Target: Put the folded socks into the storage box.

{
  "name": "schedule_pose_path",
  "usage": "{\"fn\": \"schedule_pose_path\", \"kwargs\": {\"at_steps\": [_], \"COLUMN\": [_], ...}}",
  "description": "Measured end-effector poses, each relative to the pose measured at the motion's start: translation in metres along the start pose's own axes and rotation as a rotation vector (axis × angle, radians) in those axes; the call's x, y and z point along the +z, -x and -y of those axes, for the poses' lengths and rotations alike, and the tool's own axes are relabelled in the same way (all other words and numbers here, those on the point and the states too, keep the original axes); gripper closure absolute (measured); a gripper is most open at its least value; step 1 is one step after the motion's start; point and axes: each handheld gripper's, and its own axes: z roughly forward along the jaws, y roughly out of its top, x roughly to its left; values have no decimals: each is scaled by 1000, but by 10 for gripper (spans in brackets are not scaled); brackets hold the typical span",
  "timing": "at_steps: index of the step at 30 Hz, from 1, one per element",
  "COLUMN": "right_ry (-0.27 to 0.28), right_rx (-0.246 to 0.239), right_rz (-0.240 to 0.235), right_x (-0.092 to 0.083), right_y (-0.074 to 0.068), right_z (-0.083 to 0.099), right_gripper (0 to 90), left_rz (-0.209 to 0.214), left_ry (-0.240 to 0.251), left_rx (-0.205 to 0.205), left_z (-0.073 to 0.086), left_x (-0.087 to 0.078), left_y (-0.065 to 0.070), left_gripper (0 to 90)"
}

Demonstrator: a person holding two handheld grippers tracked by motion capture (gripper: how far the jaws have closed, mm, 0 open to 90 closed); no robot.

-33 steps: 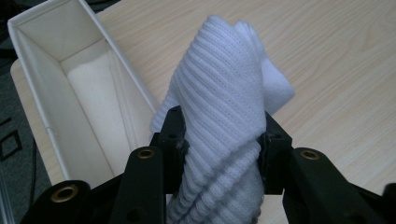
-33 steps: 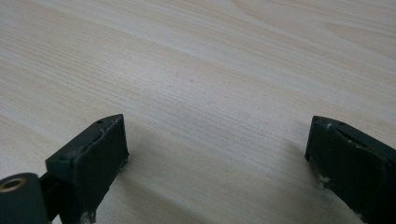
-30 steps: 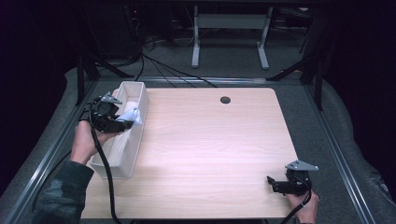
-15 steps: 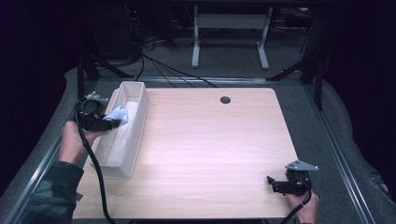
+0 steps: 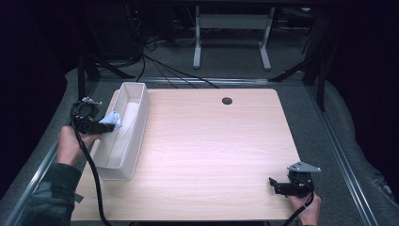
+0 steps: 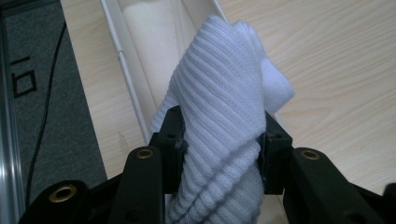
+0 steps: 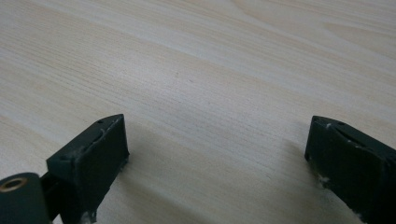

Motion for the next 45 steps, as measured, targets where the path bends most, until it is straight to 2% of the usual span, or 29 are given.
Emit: {"fn": "schedule_pose_path", "kwargs": {"at_steps": [2, 9, 15, 20, 30, 36, 45], "right_ry": [0, 0, 0, 1, 4, 0, 1], "right_rx": [0, 0, 0, 1, 1, 0, -1], "right_rz": [0, 0, 0, 6, 2, 0, 3], "right_x": [0, 0, 0, 0, 0, 0, 0], "right_y": [0, 0, 0, 0, 0, 0, 0], "right_z": [0, 0, 0, 0, 0, 0, 0], "right_gripper": [54, 54, 54, 54, 54, 54, 54], "left_rz": [-12, -21, -25, -33, -38, -45, -42], "left_ry": [-19, -62, -71, -90, -127, -152, -194], "left_rx": [10, -3, -38, -31, -71, -66, -88], "left_z": [1, 7, 10, 10, 14, 14, 20], "left_x": [4, 21, 31, 38, 53, 61, 76], "left_y": [1, 3, 4, 7, 5, 7, 5], "left_gripper": [615, 612, 612, 612, 611, 608, 606]}}
